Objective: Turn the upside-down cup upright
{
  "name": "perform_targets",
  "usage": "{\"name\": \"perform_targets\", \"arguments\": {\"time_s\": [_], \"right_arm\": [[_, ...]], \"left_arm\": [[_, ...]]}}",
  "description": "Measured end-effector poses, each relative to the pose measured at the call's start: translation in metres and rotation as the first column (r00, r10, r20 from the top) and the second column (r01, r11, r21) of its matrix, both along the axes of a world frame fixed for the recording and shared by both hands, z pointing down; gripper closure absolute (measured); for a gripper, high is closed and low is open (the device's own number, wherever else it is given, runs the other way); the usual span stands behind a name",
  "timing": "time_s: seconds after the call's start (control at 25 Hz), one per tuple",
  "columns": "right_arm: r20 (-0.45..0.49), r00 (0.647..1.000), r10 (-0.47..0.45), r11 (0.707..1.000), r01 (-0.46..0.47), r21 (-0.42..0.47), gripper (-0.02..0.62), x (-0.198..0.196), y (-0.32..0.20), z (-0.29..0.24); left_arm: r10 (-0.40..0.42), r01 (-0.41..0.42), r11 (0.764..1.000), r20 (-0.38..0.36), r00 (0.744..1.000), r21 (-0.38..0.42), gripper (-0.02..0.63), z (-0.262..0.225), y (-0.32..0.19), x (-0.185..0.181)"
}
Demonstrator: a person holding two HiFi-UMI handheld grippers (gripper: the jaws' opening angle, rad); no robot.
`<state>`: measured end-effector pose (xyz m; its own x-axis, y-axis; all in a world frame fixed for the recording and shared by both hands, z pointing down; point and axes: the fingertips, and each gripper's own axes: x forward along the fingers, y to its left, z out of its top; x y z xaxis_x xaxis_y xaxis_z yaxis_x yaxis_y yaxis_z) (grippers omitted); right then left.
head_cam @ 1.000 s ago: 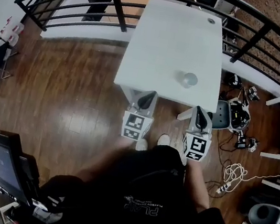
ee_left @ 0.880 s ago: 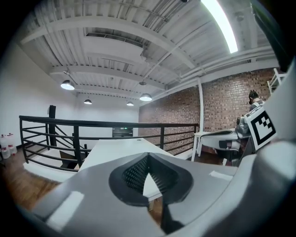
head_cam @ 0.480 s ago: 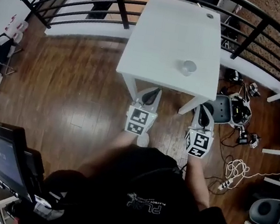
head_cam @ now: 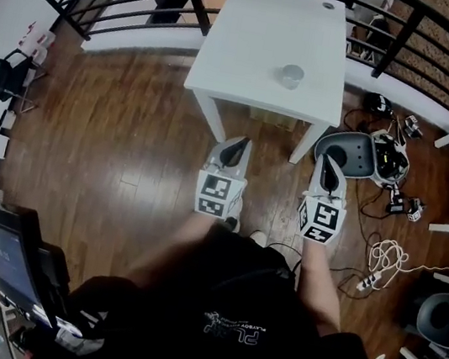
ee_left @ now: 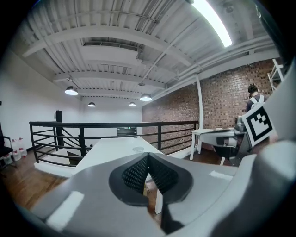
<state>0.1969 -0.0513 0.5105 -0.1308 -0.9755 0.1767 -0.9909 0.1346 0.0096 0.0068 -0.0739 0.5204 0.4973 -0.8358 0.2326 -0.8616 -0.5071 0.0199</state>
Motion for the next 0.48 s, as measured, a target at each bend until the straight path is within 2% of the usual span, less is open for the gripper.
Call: {"name": "perform_targets", "arguments": {"time_s": [0.16,0.32,0.48], "right_arm": [[0.004,1.000,-0.031,0.999,0.031,0.015,0.583,-0.004,0.017,-0.005],[0.012,0.997,-0.071,0.997,0.071,0.010,0.583,-0.015,0.038,0.000],[0.026,0.998,-0.060,0.998,0.060,-0.012,0.583,-0.018,0.056,0.015]], "left_arm": [[0.016,-0.016,1.000,0.027,1.000,-0.005,0.609,0.000,0.040,0.013],[-0.003,0.004,1.000,0.050,0.999,-0.014,0.609,0.006,0.063,0.009],[0.015,-0.013,1.000,0.073,0.997,-0.023,0.607,0.008,0.074,0.006]]}}
